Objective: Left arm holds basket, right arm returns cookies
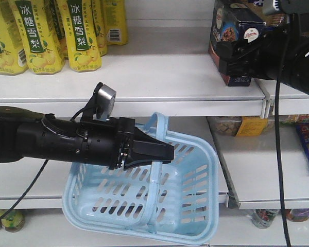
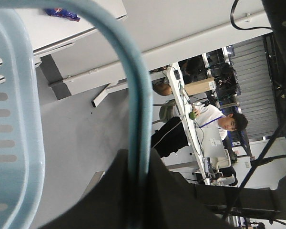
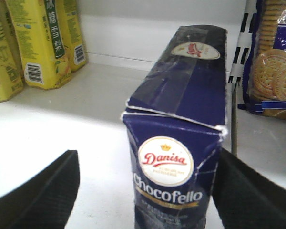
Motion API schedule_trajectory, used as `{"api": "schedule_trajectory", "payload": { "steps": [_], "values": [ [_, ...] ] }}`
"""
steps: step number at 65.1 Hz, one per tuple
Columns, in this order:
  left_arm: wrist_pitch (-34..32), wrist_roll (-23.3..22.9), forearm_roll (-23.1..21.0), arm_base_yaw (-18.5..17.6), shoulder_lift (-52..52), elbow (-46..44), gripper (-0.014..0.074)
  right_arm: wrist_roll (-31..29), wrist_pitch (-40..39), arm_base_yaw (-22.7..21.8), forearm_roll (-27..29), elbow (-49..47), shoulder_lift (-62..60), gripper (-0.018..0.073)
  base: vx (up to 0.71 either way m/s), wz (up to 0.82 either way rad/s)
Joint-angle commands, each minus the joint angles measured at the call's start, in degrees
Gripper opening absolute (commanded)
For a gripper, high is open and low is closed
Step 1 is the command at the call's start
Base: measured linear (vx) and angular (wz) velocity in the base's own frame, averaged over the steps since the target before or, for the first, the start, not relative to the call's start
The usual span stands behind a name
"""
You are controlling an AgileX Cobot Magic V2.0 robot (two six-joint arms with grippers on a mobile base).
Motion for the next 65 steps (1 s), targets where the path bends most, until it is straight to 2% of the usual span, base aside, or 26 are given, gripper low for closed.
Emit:
{"api": "schedule_trajectory", "payload": {
  "steps": [1, 9, 24, 41, 54, 65],
  "values": [
    [-0.9, 0.2, -8.8, 0.7, -1.9, -1.9, -0.0006, -1.4, -2.4, -0.2, -0.3, -1.9, -2.4, 0.0522, 0.0, 0.0],
    [-0.9, 0.2, -8.8, 0.7, -1.9, -1.9, -0.0006, -1.3, -1.7, -1.1, -0.3, -1.9, -3.5, 0.0517, 0.0, 0.0],
    [-0.9, 0.2, -8.8, 0.7, -1.9, -1.9, -0.0006, 0.2, 8.4, -8.3, -0.3, -1.9, -7.1, 0.0491, 0.0, 0.0],
    [-0.9, 0.2, -8.8, 0.7, -1.9, -1.9, -0.0006, 0.4, 15.5, -8.2, -0.9, -1.9, -13.9, 0.0482, 0.0, 0.0],
    [-0.9, 0.2, -8.8, 0.7, -1.9, -1.9, -0.0006, 0.9, 25.7, -8.2, -1.2, -1.9, -19.7, 0.0482, 0.0, 0.0],
    [-0.9, 0.2, -8.8, 0.7, -1.9, -1.9, -0.0006, 6.1, 34.7, -8.2, -8.5, -1.9, -23.5, 0.0471, 0.0, 0.0]
  ]
}}
